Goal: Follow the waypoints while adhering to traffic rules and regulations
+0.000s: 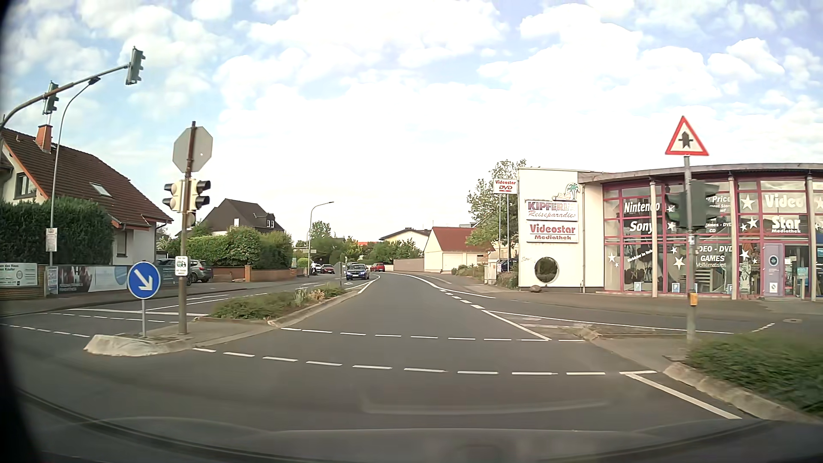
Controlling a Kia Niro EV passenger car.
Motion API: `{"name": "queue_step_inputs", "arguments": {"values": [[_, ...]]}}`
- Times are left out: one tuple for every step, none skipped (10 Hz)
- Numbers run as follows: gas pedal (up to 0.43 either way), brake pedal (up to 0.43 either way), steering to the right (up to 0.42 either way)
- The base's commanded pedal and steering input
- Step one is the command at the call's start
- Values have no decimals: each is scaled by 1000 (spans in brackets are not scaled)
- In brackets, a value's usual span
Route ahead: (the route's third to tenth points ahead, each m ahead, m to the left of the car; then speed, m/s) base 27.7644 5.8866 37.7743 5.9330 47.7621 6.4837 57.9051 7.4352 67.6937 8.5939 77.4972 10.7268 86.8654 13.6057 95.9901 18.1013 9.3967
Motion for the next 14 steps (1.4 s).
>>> {"name": "queue_step_inputs", "arguments": {"values": [[398, 30, -31], [398, 30, -31], [398, 30, -31], [398, 30, -29], [398, 30, -22], [398, 30, -18], [398, 30, -14], [398, 24, -12], [398, 30, -10], [398, 30, -10], [398, 30, -9], [398, 30, -8], [398, 30, -8], [398, 30, -8]]}}
